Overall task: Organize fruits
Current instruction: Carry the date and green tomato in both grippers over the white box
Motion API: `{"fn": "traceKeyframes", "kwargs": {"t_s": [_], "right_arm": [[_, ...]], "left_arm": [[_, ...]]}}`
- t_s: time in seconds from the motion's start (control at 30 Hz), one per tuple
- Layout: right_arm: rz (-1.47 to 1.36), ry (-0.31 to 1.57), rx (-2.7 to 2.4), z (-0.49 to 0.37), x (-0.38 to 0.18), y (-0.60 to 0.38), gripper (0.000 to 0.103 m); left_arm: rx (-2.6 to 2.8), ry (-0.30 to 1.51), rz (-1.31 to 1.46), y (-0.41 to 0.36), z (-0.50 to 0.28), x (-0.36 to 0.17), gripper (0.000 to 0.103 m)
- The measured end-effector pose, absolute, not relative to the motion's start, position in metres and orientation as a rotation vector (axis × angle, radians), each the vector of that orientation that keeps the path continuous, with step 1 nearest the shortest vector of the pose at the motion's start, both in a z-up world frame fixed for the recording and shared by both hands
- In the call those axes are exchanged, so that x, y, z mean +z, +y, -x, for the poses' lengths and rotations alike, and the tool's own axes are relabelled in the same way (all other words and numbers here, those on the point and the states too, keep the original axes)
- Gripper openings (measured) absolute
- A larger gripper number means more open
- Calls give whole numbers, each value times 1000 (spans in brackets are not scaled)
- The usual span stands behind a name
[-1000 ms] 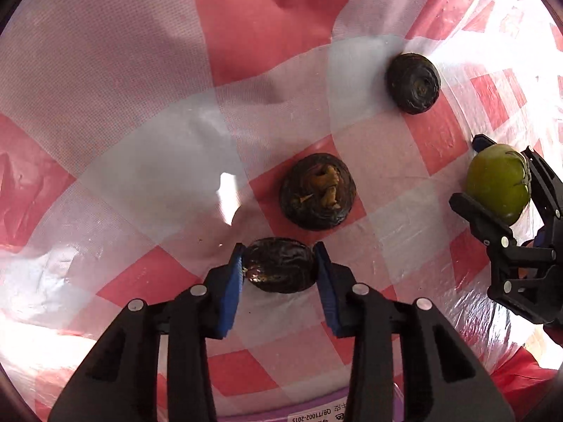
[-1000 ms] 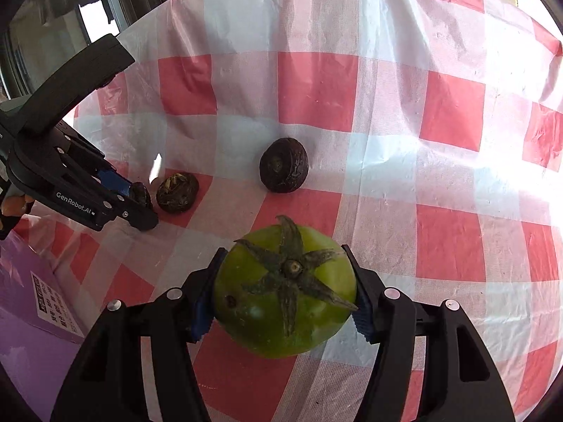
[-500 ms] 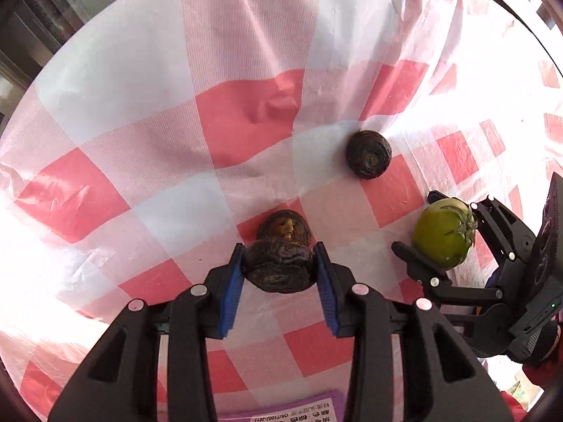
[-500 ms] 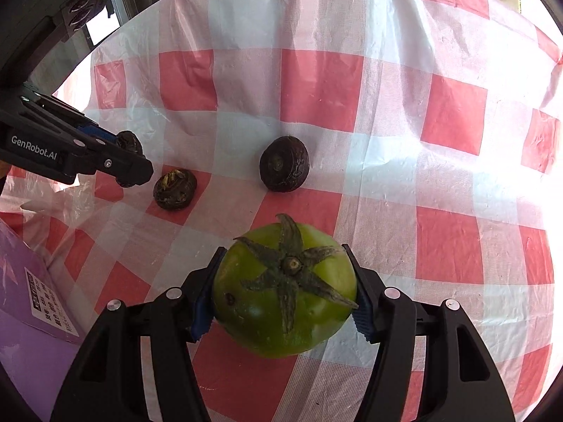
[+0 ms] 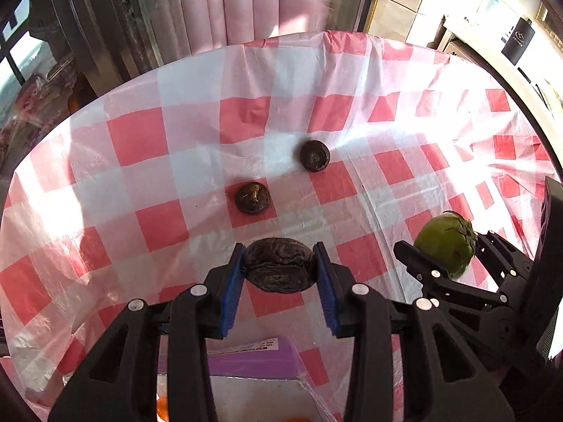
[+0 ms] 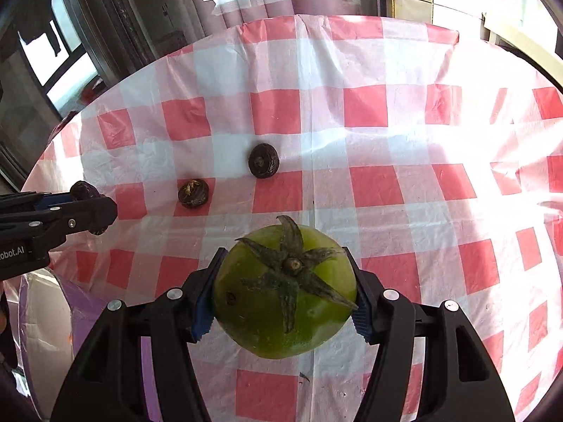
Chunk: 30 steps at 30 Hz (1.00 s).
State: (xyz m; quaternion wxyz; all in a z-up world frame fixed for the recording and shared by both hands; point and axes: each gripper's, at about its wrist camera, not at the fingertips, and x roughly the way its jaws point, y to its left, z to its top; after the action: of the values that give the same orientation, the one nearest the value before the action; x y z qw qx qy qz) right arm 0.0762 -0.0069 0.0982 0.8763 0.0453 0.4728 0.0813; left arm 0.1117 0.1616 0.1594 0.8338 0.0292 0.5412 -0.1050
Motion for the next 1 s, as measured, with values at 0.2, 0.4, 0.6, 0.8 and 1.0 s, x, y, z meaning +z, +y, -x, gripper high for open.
{"fn": "traceKeyframes", "kwargs": {"t_s": [0.2,0.4,0.6,0.8,1.0], "right_arm": [[-60,933,194,-35,134,15,61],[-6,905,234,-4,152,48,61],[64,888,294,19,160,81,61],[132,896,348,34,153,109,61],[218,909,427,47,141,144,61]], "left_arm": [[-234,1097,-66,171,-76,169,39],[-220,1060,-48,193,-42,179,39],[-198,1044,-36,221,-14,179,39],[-160,1059,-11,247,10,162,39],[-112,1103,24,273,30,131,39]]}}
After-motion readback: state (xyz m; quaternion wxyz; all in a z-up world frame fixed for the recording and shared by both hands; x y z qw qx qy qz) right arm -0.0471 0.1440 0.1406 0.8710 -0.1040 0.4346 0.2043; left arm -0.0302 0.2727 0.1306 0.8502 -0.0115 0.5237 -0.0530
